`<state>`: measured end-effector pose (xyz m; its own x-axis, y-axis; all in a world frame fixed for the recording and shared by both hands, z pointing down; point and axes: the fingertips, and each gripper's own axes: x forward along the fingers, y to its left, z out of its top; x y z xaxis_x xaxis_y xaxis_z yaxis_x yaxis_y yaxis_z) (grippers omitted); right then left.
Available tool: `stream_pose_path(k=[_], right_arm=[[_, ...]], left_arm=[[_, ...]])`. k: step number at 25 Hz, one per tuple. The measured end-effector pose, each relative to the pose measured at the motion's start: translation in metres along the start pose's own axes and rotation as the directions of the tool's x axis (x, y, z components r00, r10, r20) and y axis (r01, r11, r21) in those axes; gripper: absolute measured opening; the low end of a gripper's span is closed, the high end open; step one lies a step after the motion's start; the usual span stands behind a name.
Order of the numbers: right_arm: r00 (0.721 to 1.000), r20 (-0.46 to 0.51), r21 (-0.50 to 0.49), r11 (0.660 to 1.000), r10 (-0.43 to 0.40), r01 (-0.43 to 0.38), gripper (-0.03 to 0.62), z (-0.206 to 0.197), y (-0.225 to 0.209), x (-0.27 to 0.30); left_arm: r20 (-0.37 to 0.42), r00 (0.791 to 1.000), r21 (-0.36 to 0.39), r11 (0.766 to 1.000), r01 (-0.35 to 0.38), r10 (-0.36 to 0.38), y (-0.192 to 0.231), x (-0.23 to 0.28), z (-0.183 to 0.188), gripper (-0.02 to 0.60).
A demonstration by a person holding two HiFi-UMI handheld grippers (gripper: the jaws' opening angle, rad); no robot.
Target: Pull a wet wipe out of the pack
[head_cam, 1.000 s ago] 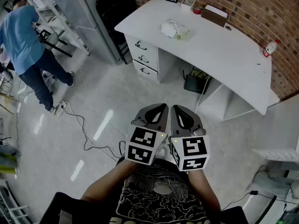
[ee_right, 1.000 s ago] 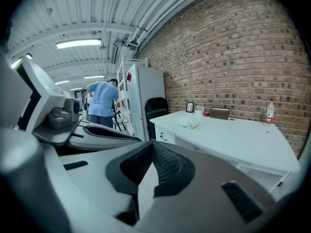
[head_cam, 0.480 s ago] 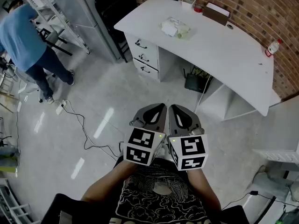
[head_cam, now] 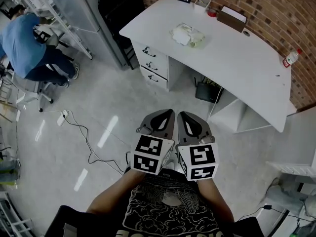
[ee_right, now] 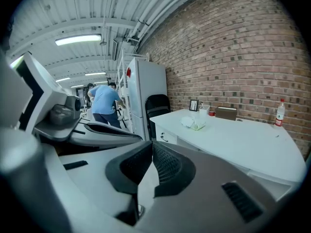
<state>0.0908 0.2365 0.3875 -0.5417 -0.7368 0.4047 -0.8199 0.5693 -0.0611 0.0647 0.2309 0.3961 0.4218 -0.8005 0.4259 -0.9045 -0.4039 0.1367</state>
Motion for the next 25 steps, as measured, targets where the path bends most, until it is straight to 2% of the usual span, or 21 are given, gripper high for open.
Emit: stream_pose_path(k=[6, 15, 25], right_arm=[[1.000, -0.008, 0.008, 1.000, -0.027, 0.027, 0.018, 0.023, -0.009, 0.041], [0.994, -0.029, 0.028, 0.994, -0.105, 0.105, 0.018, 0.054, -0.020, 0.090], [0.984, -0.033, 0.028, 0.984, -0.176, 0.177, 0.018, 0.080, -0.018, 0.133]], left_arm=[[0.003, 0.999, 0.004, 0.999, 0.032, -0.032, 0.033, 0.027, 0.024, 0.011], [-0.003, 0.993, 0.029, 0.993, 0.118, -0.118, 0.072, 0.061, 0.056, 0.011], [-0.005, 0.981, 0.050, 0.980, 0.193, -0.193, 0.113, 0.077, 0.077, 0.011]])
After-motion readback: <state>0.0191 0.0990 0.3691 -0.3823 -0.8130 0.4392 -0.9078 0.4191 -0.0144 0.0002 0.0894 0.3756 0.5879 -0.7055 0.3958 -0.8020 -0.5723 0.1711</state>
